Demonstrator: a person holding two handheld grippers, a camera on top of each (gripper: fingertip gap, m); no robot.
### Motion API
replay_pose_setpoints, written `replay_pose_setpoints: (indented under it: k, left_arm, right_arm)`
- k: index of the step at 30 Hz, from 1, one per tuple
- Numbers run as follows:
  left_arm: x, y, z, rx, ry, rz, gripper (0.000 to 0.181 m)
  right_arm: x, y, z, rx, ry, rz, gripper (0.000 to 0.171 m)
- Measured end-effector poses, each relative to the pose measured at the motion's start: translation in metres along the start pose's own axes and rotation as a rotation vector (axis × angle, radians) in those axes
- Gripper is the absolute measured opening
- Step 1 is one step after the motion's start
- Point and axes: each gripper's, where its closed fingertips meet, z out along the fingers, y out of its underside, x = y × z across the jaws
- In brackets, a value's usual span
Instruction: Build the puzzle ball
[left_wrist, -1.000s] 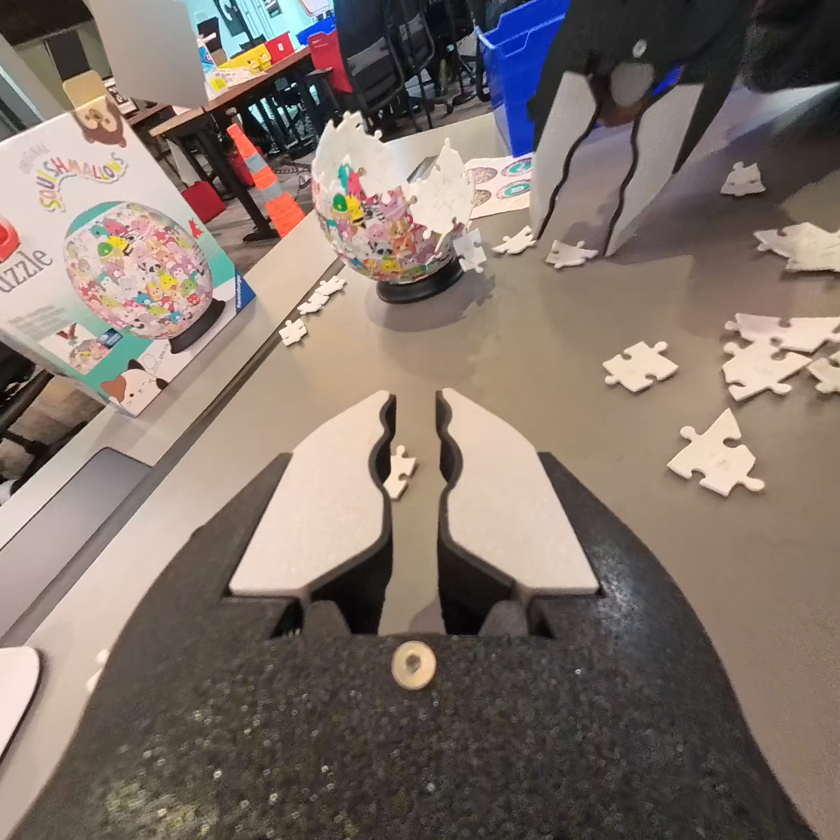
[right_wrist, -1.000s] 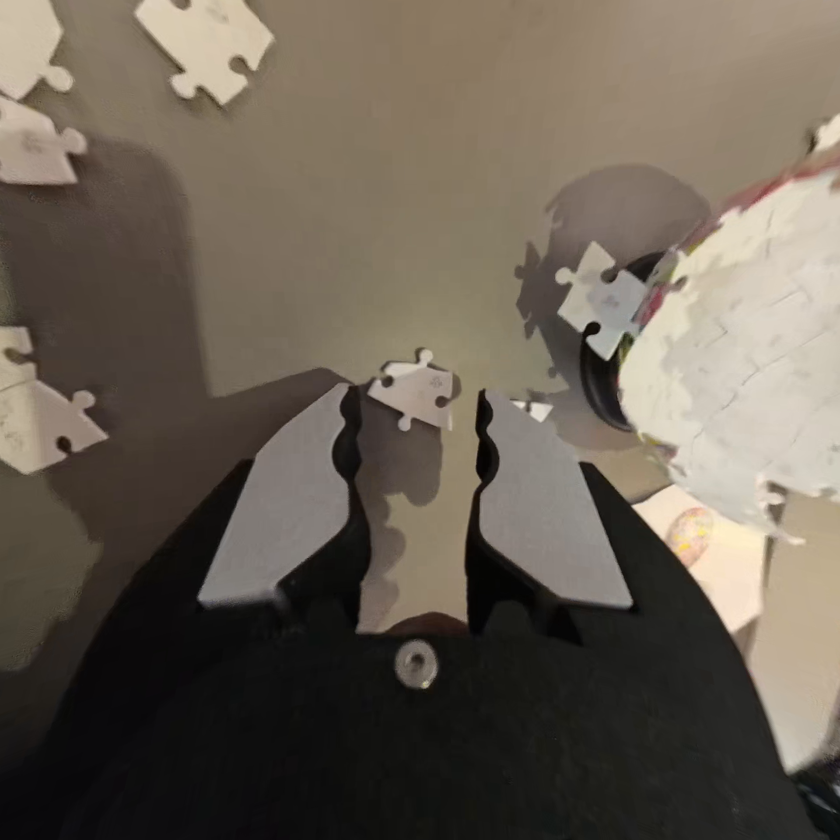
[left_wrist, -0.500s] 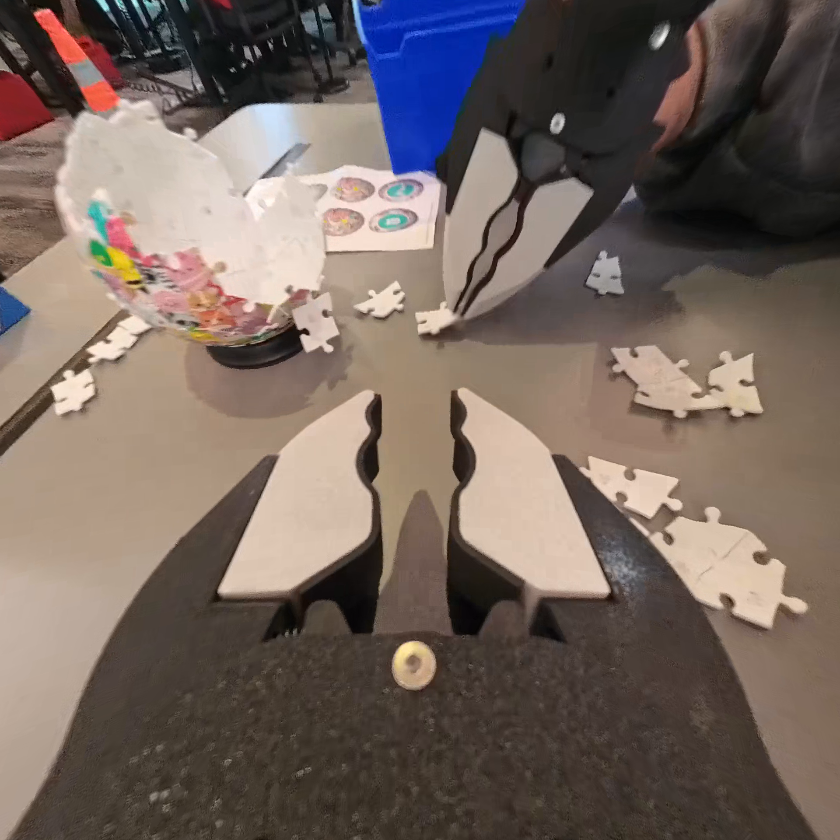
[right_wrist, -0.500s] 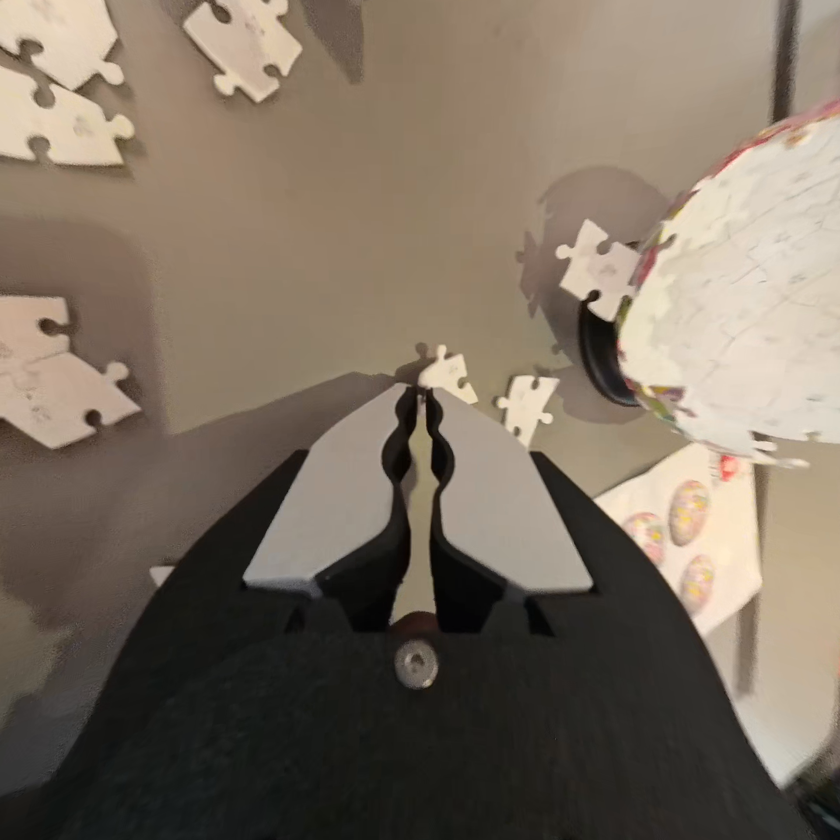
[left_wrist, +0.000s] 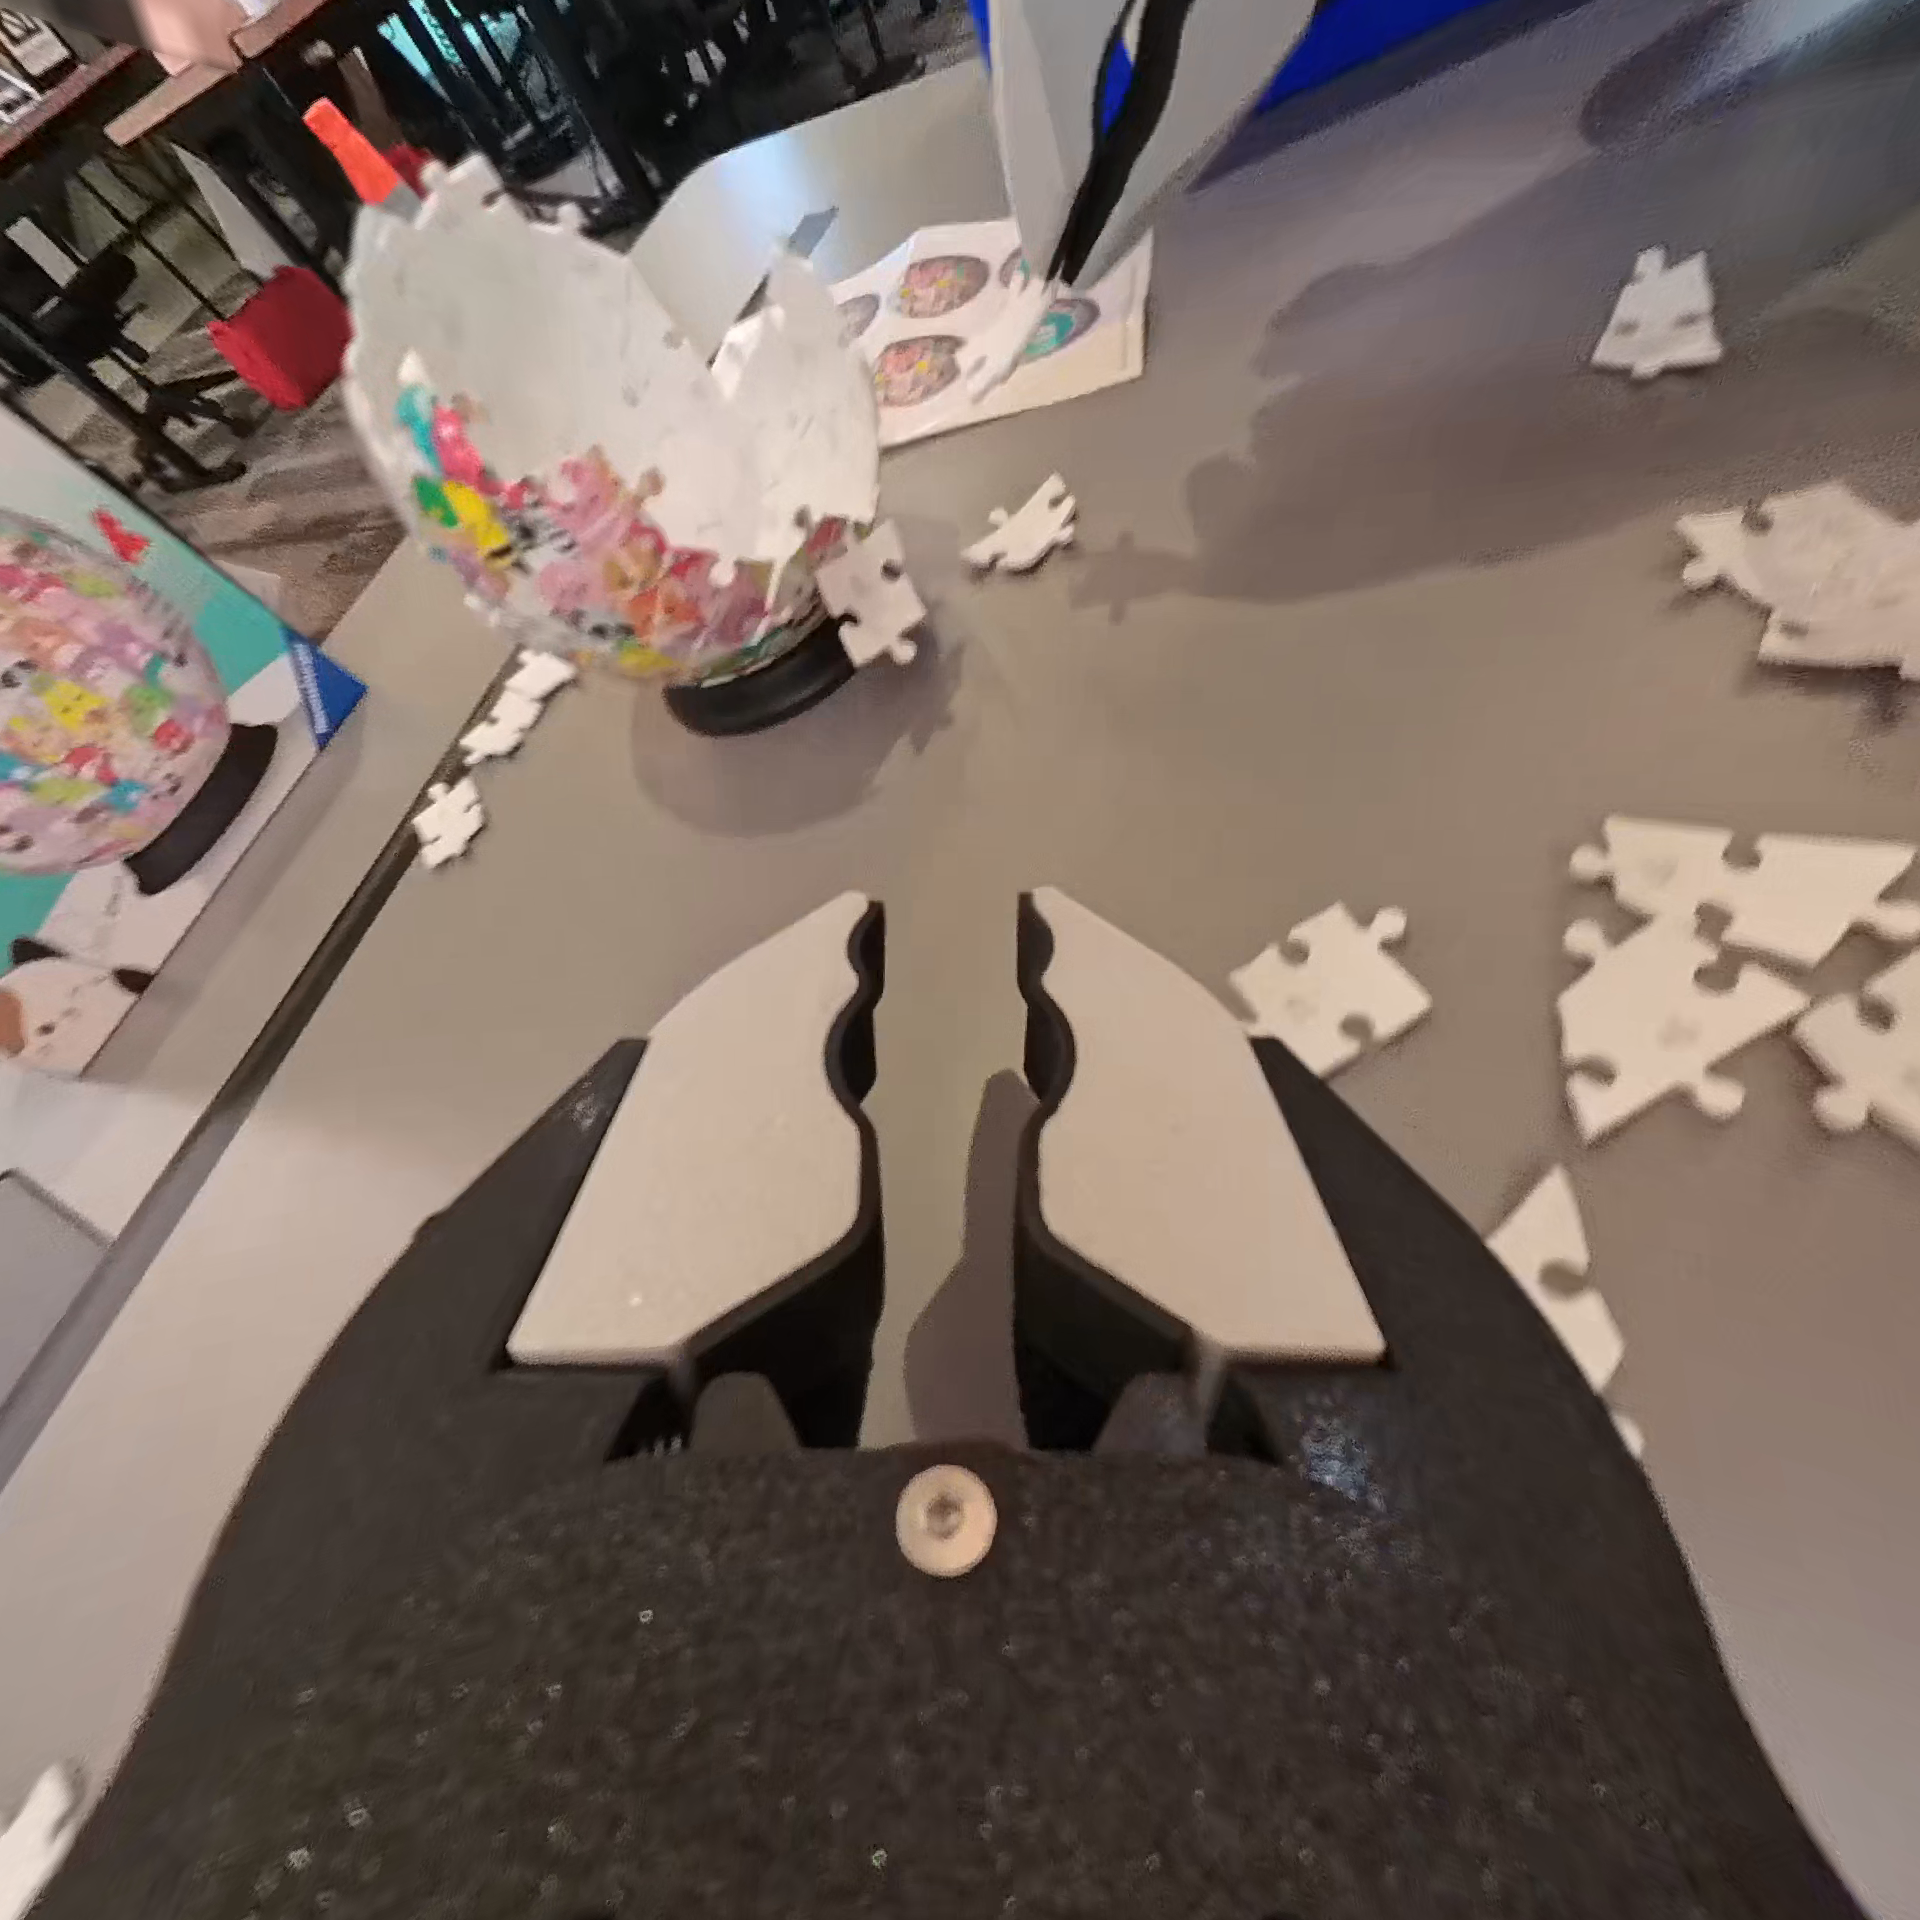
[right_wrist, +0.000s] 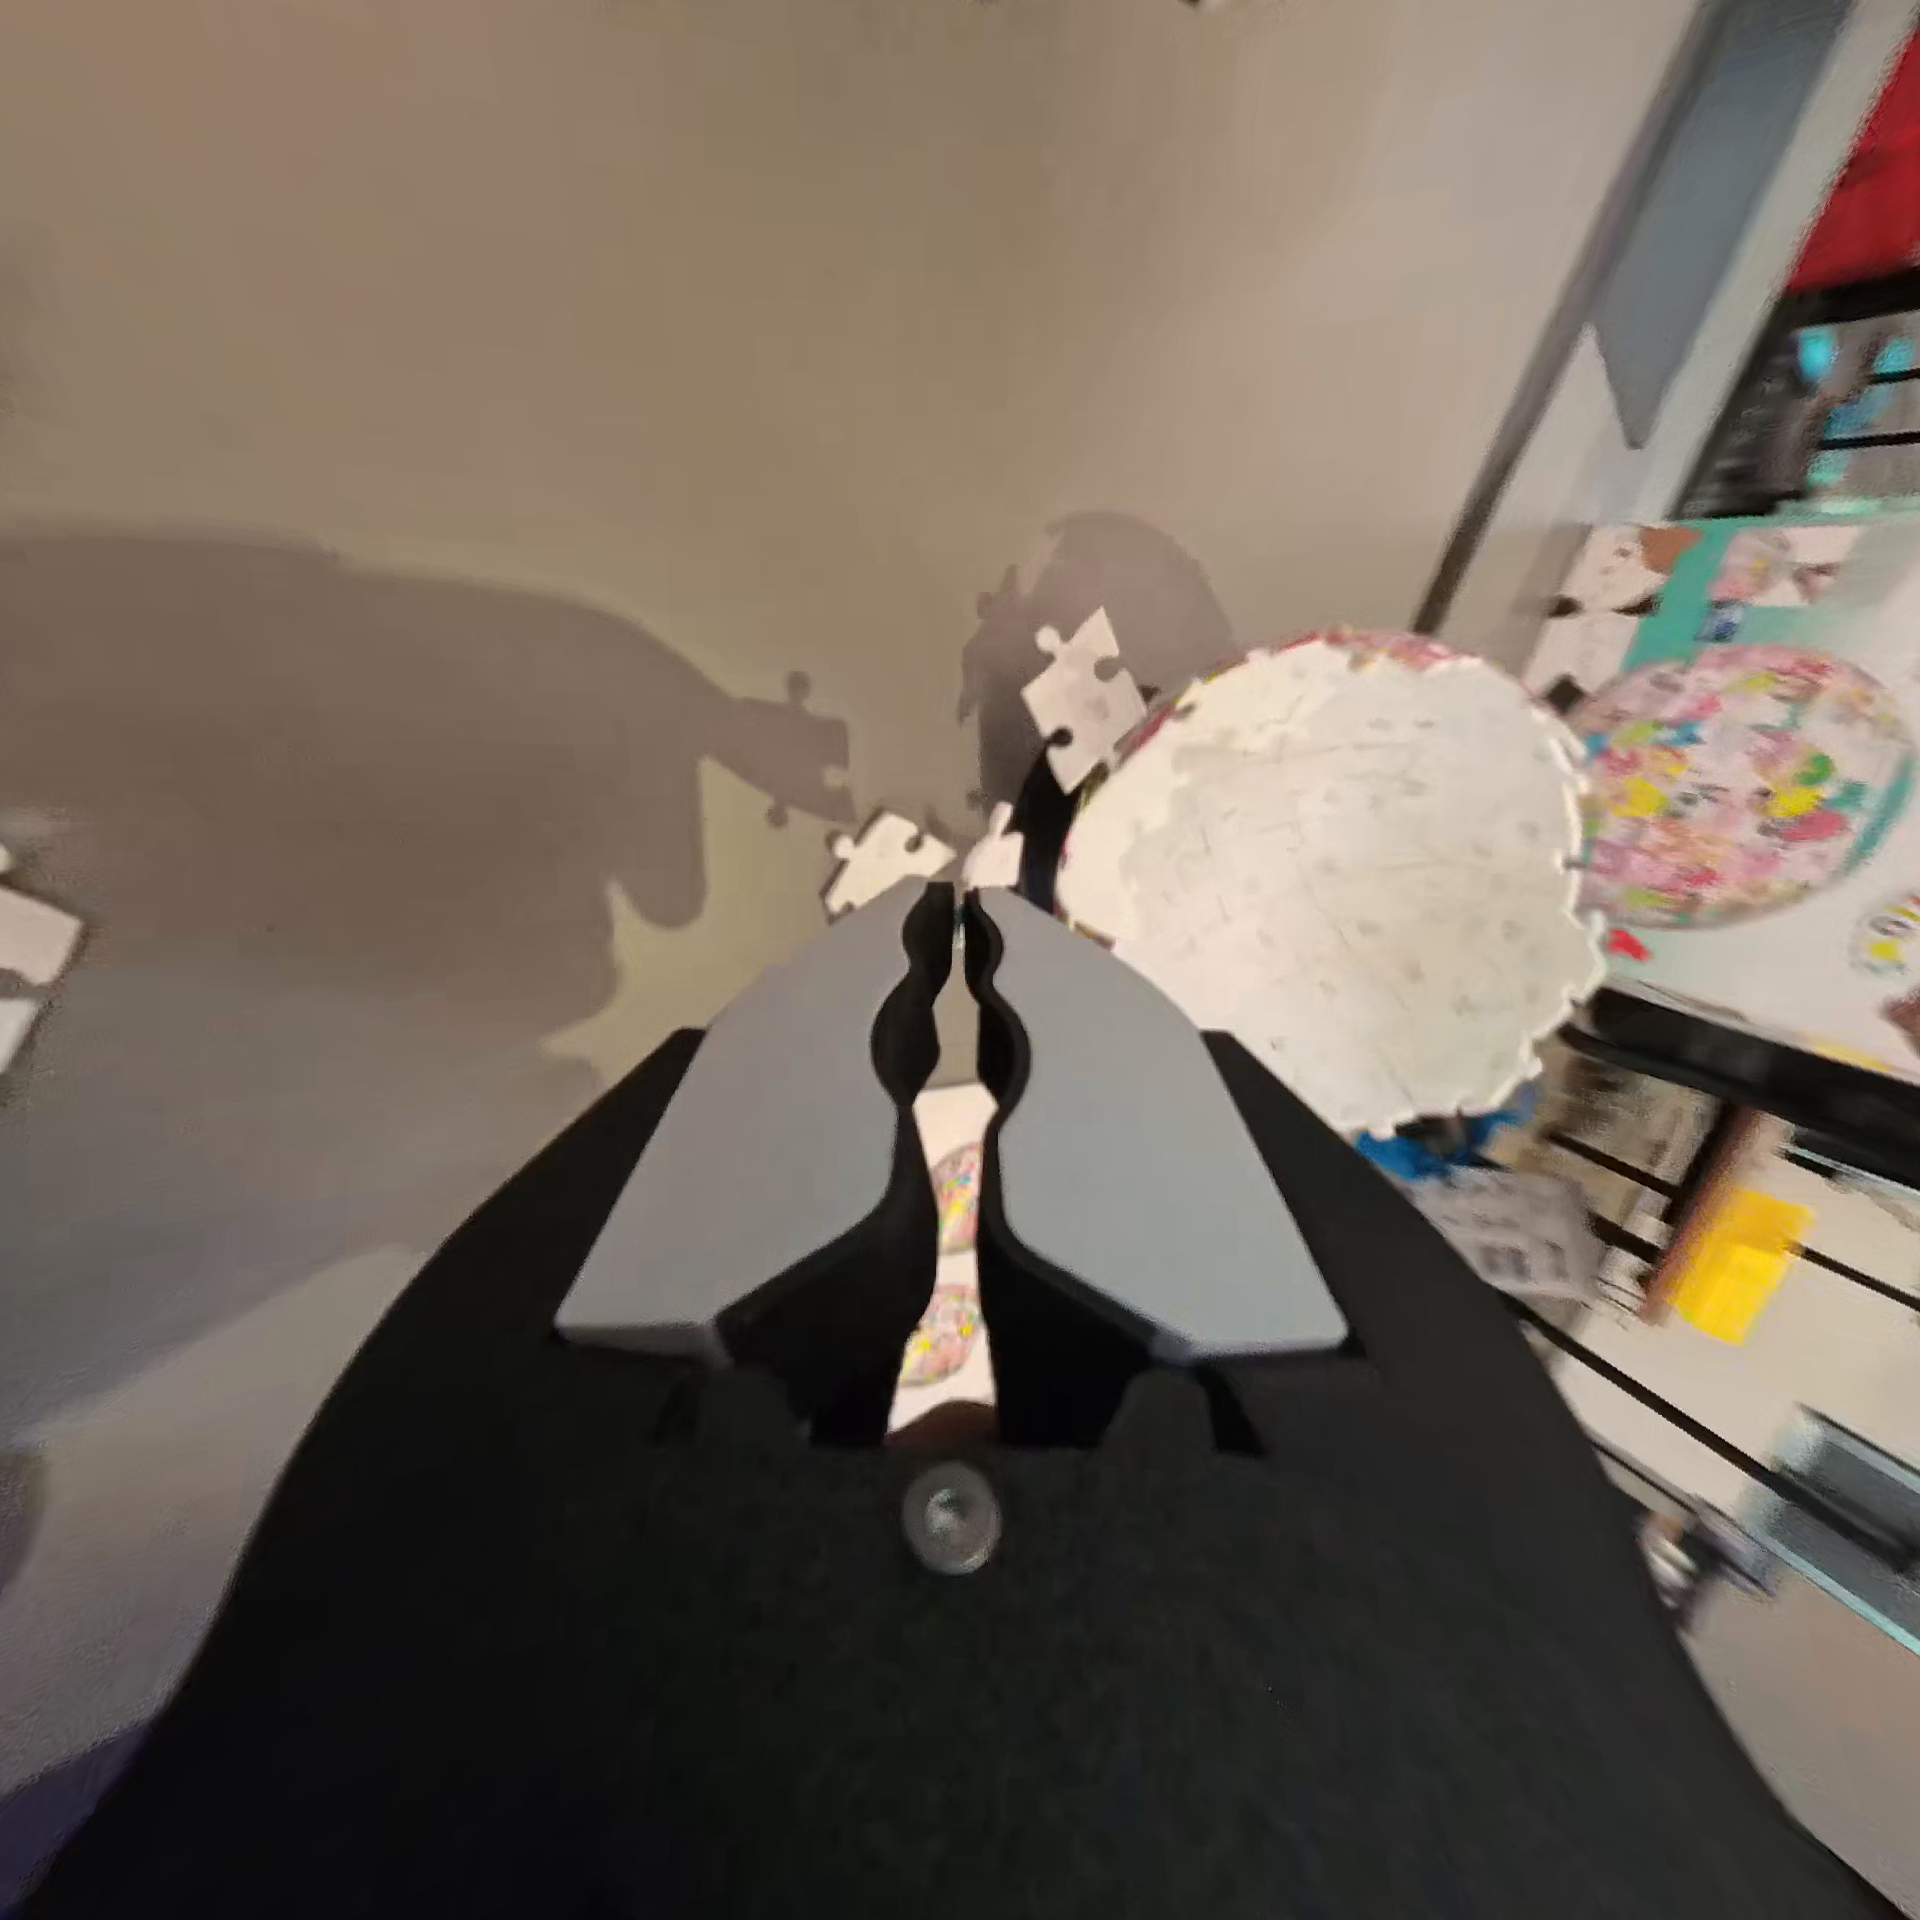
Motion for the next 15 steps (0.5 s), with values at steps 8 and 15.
replay_pose_setpoints:
  k: [8, 15]
  left_arm:
    - [-0.017, 0.018, -0.049, 0.077, -0.08, 0.035, 0.022]
    - [-0.019, 0.025, -0.06, 0.089, -0.043, 0.03, 0.022]
  right_arm:
    - [0.044, -0.029, -0.015, 0.193, -0.257, 0.125, 0.002]
    - [0.031, 0.002, 0.024, 0.068, -0.365, 0.062, 0.002]
